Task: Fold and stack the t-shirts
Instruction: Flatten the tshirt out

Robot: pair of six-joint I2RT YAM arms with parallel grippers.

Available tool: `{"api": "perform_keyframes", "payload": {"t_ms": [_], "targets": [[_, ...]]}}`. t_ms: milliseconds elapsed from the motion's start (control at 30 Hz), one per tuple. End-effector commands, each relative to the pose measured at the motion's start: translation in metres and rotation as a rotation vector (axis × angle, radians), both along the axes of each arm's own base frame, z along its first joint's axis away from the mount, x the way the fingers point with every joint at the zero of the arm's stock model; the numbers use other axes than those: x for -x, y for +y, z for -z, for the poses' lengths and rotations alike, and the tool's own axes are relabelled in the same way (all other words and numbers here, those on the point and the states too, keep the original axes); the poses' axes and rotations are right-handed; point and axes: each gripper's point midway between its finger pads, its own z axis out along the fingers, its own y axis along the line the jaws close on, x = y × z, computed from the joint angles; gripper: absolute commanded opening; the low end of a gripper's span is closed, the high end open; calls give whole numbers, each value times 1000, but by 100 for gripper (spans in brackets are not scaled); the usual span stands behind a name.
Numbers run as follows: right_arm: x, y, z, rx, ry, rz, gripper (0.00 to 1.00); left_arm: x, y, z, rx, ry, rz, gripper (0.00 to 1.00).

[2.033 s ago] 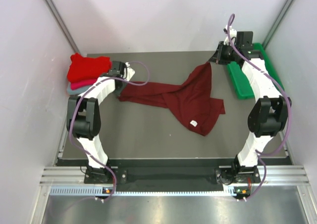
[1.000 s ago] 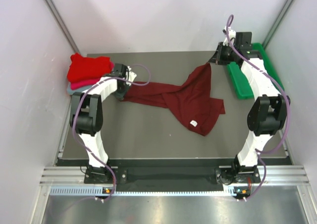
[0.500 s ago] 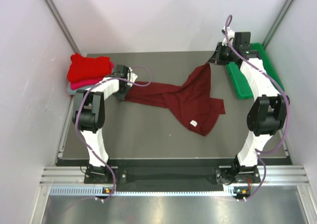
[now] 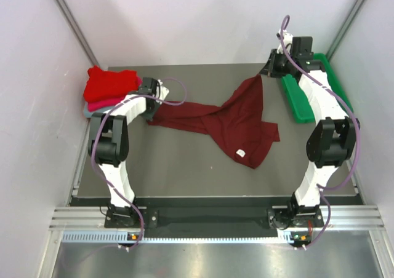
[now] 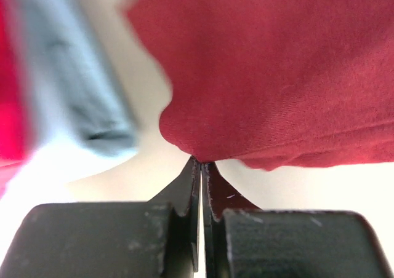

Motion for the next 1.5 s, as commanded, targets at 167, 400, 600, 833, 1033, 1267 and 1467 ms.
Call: {"api": "perform_keyframes", "payload": {"t_ms": [167, 400, 600, 833, 1033, 1267, 1467], "targets": [[-22, -15, -58, 57, -172, 62, 0, -45, 7, -160, 0, -379, 3, 0], [-30, -42, -122, 107, -322, 146, 0, -51, 3, -220, 27, -489, 10, 0], [-2, -57, -199, 126, -486, 188, 0, -48, -1, -283, 59, -613, 34, 0], [50, -80, -271, 101, -648, 241, 0, -23, 2, -368, 96, -827, 16, 0], [112, -76, -346, 117, -860, 219, 0, 17, 7, -432, 79, -979, 56, 0], [219, -62, -393, 100, -1027, 176, 0, 103, 13, -499, 87, -1163, 101, 0], [309, -66, -400, 150, -1151, 226, 0, 182, 21, -530, 113, -1293, 124, 0]]}}
